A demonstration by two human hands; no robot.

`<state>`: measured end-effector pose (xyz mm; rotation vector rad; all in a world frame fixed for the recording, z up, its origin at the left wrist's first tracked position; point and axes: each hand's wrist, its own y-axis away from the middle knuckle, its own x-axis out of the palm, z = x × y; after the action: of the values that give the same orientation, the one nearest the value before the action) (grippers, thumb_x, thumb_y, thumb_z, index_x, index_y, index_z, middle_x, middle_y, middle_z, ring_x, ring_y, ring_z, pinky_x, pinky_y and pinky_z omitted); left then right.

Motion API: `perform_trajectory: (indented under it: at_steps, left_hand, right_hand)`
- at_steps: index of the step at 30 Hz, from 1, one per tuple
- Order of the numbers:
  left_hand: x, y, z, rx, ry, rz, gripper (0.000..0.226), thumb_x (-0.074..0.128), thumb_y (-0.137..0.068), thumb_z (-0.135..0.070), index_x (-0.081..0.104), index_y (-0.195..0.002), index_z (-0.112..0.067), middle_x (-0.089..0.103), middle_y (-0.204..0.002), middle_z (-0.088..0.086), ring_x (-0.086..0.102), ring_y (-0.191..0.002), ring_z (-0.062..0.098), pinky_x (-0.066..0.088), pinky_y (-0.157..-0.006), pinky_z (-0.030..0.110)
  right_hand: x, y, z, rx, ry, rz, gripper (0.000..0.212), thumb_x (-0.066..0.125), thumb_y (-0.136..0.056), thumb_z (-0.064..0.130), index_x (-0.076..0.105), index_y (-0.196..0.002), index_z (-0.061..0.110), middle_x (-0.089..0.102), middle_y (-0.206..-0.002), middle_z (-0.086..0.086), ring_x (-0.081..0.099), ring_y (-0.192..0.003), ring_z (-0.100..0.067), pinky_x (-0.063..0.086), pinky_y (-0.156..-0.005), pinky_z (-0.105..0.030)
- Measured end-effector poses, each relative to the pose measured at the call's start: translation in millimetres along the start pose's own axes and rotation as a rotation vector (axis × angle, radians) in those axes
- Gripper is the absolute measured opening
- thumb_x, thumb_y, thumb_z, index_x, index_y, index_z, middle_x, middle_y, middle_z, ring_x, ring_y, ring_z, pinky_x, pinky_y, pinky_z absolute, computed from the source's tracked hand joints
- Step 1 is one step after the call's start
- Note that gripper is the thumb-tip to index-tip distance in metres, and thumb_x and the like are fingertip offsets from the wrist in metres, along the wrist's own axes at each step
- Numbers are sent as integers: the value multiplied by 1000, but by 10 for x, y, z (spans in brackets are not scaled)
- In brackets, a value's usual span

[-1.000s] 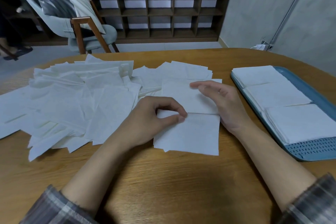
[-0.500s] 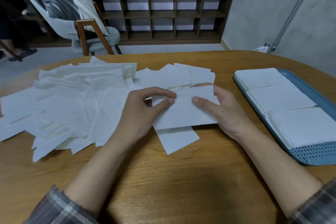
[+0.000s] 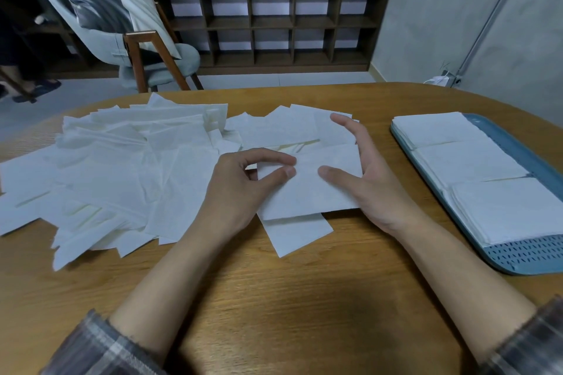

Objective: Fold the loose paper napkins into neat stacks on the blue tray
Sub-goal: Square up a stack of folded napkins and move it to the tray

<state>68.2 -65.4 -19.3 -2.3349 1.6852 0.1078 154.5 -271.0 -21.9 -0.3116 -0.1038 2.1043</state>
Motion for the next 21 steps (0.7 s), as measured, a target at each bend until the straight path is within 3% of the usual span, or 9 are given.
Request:
perform_trajectory:
  at_steps: [2,6,9,11,13,15,17,21]
  left_hand:
    - [0,-9,43,21,-80,-50,7,83,-90,-25,83,-94,-31,77,-96,-17,68,-82,3,53,-71,23]
    - [-24,-35,53,34,-97,-81,24,77,-94,-38,70,-117,-41,72,-116,-20,65,-110,-2,53,-89,19]
    - [-14,-12,3,-9,38,37,29,76,-95,-39,69,-122,-45,74,-114,-19,70,-105,3,58,-84,23]
    - [-7,-6,25,28,-23,28,29,79,-94,-31,71,-120,-43,73,-111,-17,70,-102,6,62,-80,29]
    - [-15,-19,67,49,-116,-23,29,78,-95,-28,70,-117,-44,72,-108,-16,69,-100,4,63,-81,33]
    - [-33,-34,99,60,-161,-66,28,78,-95,-30,69,-117,-45,71,-108,-17,67,-99,2,61,-80,31]
    - [-25,-24,89,78,-168,-63,31,77,-95,-31,67,-120,-45,70,-108,-18,66,-99,0,59,-78,25]
    - [14,11,83,124,-179,13,45,77,-95,-31,56,-132,-45,69,-110,-15,67,-100,3,56,-79,17]
  right_hand:
    - [-6,-5,3,-10,-7,-9,73,76,-96,13,42,-148,53,52,-144,30,55,-133,-3,50,-110,-37]
    - [-39,-3,9,-31,-145,21,74,78,-94,11,45,-147,51,60,-144,6,63,-129,-21,57,-99,-43]
    - [-28,5,14,-37,-135,-4,70,74,-96,7,46,-144,49,63,-140,7,66,-124,-20,58,-93,-39]
    - [-22,-11,-1,-23,-47,-20,66,75,-96,10,47,-140,53,62,-140,6,65,-123,-20,58,-97,-44]
    - [-40,-21,-8,8,-131,28,60,74,-96,10,54,-137,48,69,-132,-1,68,-119,-22,57,-97,-44]
    - [-59,-23,6,3,-190,90,43,73,-95,8,69,-129,34,73,-126,2,67,-120,-19,52,-97,-38]
    - [-69,-20,-7,-24,-87,112,27,72,-96,7,79,-116,24,75,-125,6,65,-124,-13,48,-101,-33]
    - [-99,-37,-59,-23,63,-20,20,74,-95,3,82,-106,18,79,-114,11,68,-117,-2,47,-100,-18]
